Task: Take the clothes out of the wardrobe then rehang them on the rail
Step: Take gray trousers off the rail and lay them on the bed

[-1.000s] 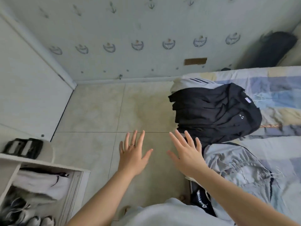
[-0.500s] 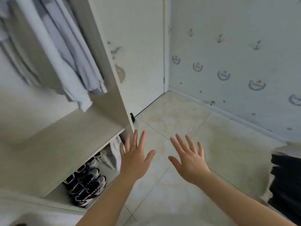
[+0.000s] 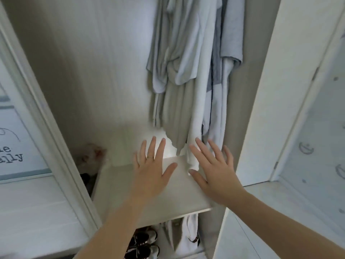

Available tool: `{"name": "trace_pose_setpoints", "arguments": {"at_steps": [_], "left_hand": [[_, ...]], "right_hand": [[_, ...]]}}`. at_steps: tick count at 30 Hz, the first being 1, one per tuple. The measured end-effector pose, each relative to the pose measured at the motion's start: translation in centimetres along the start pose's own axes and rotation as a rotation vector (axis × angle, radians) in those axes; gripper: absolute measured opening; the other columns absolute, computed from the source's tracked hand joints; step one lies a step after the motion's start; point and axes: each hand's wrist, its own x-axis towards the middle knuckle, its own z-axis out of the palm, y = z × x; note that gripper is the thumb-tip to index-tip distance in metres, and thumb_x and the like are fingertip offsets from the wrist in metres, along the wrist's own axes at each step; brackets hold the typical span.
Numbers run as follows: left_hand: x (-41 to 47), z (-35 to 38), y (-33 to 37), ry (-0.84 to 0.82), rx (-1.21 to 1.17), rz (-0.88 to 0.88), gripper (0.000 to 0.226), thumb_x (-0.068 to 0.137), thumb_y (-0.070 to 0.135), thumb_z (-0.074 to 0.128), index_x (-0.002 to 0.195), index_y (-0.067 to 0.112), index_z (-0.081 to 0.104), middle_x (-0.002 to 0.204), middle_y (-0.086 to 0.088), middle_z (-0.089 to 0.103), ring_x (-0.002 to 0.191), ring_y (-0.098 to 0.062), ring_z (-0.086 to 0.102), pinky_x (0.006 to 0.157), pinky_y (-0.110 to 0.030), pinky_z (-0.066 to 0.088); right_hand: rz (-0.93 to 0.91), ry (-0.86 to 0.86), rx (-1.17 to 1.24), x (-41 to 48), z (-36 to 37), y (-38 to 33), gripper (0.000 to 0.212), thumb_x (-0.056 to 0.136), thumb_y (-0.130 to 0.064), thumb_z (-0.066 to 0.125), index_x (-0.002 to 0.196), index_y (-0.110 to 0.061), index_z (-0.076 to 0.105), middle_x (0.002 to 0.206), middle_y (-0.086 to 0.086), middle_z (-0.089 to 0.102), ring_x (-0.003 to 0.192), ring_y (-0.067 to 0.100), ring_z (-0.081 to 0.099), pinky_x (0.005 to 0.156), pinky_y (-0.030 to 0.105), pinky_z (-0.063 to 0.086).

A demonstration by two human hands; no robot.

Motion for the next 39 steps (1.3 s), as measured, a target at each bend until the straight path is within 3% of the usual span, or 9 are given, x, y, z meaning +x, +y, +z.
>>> {"name": "trace_pose_setpoints", "arguments": {"at_steps": [4, 8, 15, 19, 25, 33, 39], "left_hand": [[5.9, -5.2, -0.8, 0.129, 0.014, 0.002, 0.078, 0.090, 0.075, 0.016, 0.157, 0.041, -0.006, 0.166, 0.010, -0.008, 0.150, -0.015, -0.020, 0.121, -0.047, -0.006], [12.5, -10.2, -1.2, 0.248, 0.033, 0.037, 0.075, 0.093, 0.071, 0.022, 0.155, 0.043, -0.008, 0.166, 0.012, -0.012, 0.150, -0.015, -0.019, 0.121, -0.047, -0.007], [25.2, -17.7, -0.3, 0.399, 0.130, 0.089, 0.077, 0.087, 0.079, 0.011, 0.153, 0.046, -0.014, 0.166, 0.012, -0.012, 0.150, -0.015, -0.020, 0.122, -0.049, -0.005], [31.8, -20.7, 0.7, 0.438, 0.140, 0.118, 0.076, 0.088, 0.078, 0.013, 0.153, 0.046, -0.014, 0.166, 0.011, -0.011, 0.151, -0.015, -0.019, 0.122, -0.049, -0.003], [40.6, -23.2, 2.4, 0.448, 0.019, 0.125, 0.075, 0.093, 0.074, 0.026, 0.155, 0.044, -0.004, 0.166, 0.012, -0.004, 0.151, -0.012, -0.013, 0.122, -0.046, 0.000], [50.3, -24.2, 4.0, 0.435, -0.197, 0.149, 0.080, 0.091, 0.073, 0.032, 0.157, 0.040, 0.002, 0.166, 0.011, 0.003, 0.152, -0.015, -0.004, 0.120, -0.043, 0.005], [57.4, -24.2, 4.6, 0.429, -0.288, 0.216, 0.086, 0.087, 0.077, 0.037, 0.157, 0.037, 0.005, 0.166, 0.011, 0.009, 0.152, -0.017, 0.005, 0.118, -0.045, 0.012]], "right_hand": [[-0.116, 0.145, -0.027, 7.9, -3.5, 0.1, 0.065, 0.098, -0.059, 0.027, 0.156, -0.031, 0.020, 0.164, -0.010, 0.013, 0.151, 0.024, 0.010, 0.119, 0.056, 0.010], [-0.217, 0.265, -0.047, 15.1, -8.3, 0.6, 0.065, 0.098, -0.058, 0.029, 0.156, -0.031, 0.018, 0.164, -0.010, 0.011, 0.151, 0.024, 0.008, 0.118, 0.056, 0.011], [-0.294, 0.450, -0.115, 26.3, -17.7, 2.3, 0.064, 0.098, -0.059, 0.022, 0.156, -0.034, 0.014, 0.164, -0.010, 0.011, 0.151, 0.022, 0.007, 0.119, 0.051, 0.010], [-0.249, 0.552, -0.145, 31.9, -22.8, 3.6, 0.064, 0.096, -0.060, 0.021, 0.155, -0.035, 0.017, 0.162, -0.011, 0.018, 0.149, 0.020, 0.015, 0.116, 0.045, 0.016], [-0.170, 0.654, -0.217, 39.3, -29.0, 5.8, 0.058, 0.098, -0.056, 0.034, 0.150, -0.032, 0.027, 0.155, -0.012, 0.032, 0.142, 0.018, 0.025, 0.106, 0.043, 0.022], [-0.038, 0.623, -0.382, 44.5, -32.7, 8.8, 0.053, 0.098, -0.050, 0.036, 0.145, -0.027, 0.035, 0.142, -0.002, 0.049, 0.129, 0.027, 0.040, 0.099, 0.044, 0.030], [0.011, 0.632, -0.567, 47.0, -32.9, 9.2, 0.039, 0.096, -0.045, 0.039, 0.126, -0.023, 0.051, 0.128, -0.001, 0.059, 0.115, 0.030, 0.048, 0.087, 0.039, 0.033]]}}
